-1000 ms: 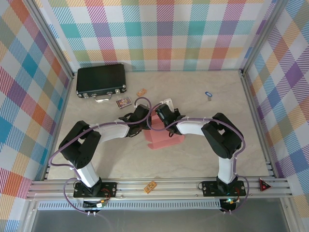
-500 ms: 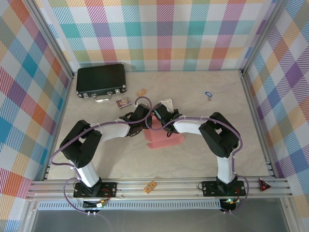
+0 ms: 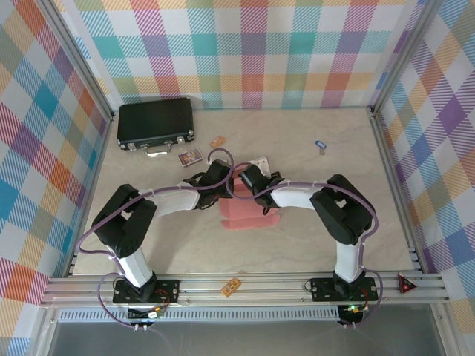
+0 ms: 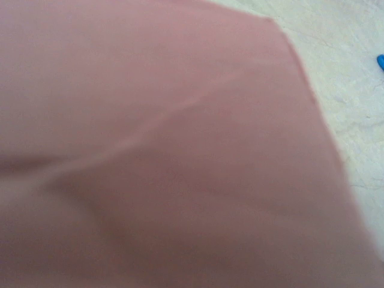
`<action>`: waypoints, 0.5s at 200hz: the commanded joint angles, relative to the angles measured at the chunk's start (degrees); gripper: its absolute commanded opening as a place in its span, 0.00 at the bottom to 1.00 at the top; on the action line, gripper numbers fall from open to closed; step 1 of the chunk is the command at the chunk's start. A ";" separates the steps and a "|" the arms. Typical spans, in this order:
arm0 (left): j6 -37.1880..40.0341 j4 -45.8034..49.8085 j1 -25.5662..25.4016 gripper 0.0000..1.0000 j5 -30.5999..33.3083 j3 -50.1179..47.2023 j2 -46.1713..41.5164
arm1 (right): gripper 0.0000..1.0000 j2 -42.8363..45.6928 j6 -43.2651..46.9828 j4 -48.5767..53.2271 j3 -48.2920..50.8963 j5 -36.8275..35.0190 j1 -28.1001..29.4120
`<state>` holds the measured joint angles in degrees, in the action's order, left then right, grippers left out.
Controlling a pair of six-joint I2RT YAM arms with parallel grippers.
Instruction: Fold the paper box
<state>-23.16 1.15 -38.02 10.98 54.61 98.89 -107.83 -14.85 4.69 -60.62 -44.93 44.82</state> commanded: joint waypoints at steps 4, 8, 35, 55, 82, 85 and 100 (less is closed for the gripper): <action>-1.31 2.09 -0.92 0.00 -1.40 1.28 1.31 | 0.58 3.15 2.45 0.26 1.18 2.76 0.61; -1.40 2.11 -0.89 0.00 -1.36 1.38 1.40 | 0.59 3.42 2.77 0.09 1.33 2.95 0.62; -4.27 4.05 -0.92 0.00 -0.25 2.63 2.04 | 0.68 6.32 4.50 -1.10 2.99 6.07 1.49; -7.47 6.16 -0.92 0.00 0.18 4.17 2.27 | 0.73 11.04 5.25 -2.03 5.63 8.05 2.11; -11.25 7.88 -0.90 0.00 -1.52 6.57 2.14 | 0.75 19.06 5.94 1.19 6.88 11.72 2.12; -11.86 8.05 -0.91 0.00 -1.65 6.71 2.06 | 0.76 19.89 6.10 1.91 6.73 12.15 2.12; -15.24 9.12 -0.91 0.00 -2.28 7.81 1.74 | 0.76 23.64 6.82 5.64 5.73 14.62 2.12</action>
<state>-31.86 6.87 -38.13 10.46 59.61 100.68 -90.28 -9.80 5.96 -53.67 -34.98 46.59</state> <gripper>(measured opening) 0.057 0.754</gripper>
